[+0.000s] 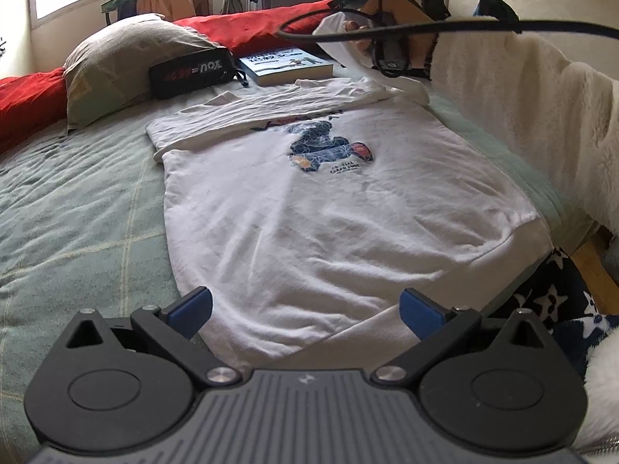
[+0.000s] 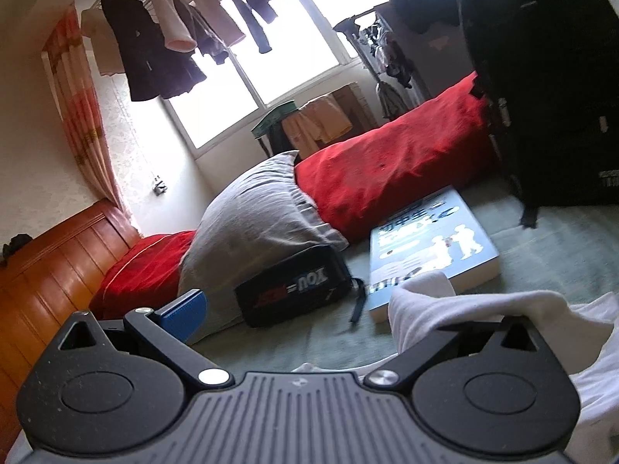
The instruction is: Fold clothes
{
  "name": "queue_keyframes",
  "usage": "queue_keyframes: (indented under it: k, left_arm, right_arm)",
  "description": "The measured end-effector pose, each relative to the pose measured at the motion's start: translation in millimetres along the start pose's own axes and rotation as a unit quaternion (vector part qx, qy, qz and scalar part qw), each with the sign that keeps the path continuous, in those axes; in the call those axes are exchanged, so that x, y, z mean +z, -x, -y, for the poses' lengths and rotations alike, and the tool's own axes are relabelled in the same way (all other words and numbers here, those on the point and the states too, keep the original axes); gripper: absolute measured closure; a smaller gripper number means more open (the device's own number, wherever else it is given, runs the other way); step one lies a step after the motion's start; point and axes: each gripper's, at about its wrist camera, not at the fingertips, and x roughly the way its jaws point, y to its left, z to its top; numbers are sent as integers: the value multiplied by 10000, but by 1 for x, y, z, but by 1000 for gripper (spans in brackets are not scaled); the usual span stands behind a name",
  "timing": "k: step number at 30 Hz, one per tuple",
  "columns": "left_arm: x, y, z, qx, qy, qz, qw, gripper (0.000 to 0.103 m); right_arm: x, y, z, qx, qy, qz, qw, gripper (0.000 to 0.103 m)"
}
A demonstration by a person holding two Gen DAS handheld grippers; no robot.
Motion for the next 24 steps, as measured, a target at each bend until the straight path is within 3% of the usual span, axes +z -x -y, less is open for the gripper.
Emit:
queue_keyframes:
  k: [13, 24]
  left_arm:
    - [-3, 3, -2, 4, 34, 2, 10000, 1]
    - [-5, 5, -4, 21, 86, 20, 10000, 1]
  right_arm:
    - [-26, -22, -47, 316, 473, -340, 9978, 0]
    - [-47, -37, -62, 339, 794, -715, 9937, 0]
